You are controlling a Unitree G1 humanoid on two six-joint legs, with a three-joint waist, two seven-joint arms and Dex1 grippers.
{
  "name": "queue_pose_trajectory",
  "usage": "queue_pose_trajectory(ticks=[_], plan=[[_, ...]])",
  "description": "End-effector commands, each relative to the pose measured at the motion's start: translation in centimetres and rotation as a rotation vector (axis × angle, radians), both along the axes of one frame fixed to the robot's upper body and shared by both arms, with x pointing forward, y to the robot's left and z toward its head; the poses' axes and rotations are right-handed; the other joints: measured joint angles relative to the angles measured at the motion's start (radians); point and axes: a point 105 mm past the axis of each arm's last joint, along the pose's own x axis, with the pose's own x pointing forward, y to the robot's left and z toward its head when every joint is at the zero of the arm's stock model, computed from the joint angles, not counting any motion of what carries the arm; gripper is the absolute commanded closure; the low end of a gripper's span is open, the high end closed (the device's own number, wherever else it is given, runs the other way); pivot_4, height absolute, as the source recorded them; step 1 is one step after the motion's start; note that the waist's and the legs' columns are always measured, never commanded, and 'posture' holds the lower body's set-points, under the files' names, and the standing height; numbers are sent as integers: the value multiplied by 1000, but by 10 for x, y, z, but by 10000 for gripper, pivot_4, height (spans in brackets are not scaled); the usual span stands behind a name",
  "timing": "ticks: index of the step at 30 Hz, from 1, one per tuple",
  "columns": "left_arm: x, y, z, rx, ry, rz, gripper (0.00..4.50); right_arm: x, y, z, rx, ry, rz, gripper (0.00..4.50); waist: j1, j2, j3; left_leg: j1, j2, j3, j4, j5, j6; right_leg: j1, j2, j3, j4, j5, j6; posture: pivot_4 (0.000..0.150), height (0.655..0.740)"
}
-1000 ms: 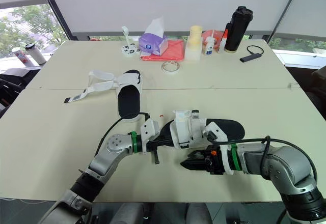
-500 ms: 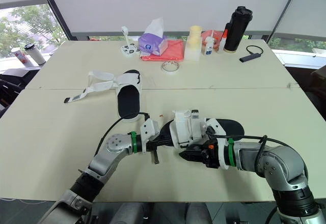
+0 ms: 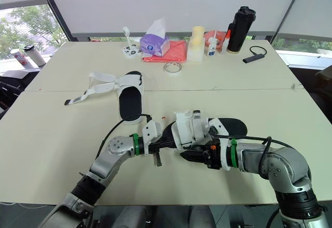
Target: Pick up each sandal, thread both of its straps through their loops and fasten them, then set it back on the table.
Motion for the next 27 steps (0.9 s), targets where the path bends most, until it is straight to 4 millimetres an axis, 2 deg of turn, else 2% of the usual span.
queue_pose_trajectory(ticks=[1,15,25,26,27], plan=[[-5,7,-35,106,109,19,45000,4,4,31,40,-142,26,21828,0,0,0,0,0,0,0,0,0,0,0,0,0,0,0,1500,7400],[-6,6,-35,104,108,19,45000,-1,8,32,49,-149,48,21828,0,0,0,0,0,0,0,0,0,0,0,0,0,0,0,1500,7400],[-6,6,-35,103,109,20,45000,-1,8,22,48,-92,18,21828,0,0,0,0,0,0,0,1,1,0,0,0,0,0,0,1500,7400],[-6,6,-35,103,109,20,45000,0,8,23,50,-89,15,27136,0,0,0,0,0,0,0,1,1,0,0,0,0,0,0,1500,7400],[-6,6,-35,103,109,20,45000,0,8,22,52,-83,12,30385,0,0,0,0,0,0,0,1,1,0,0,0,0,0,0,1500,7400]])
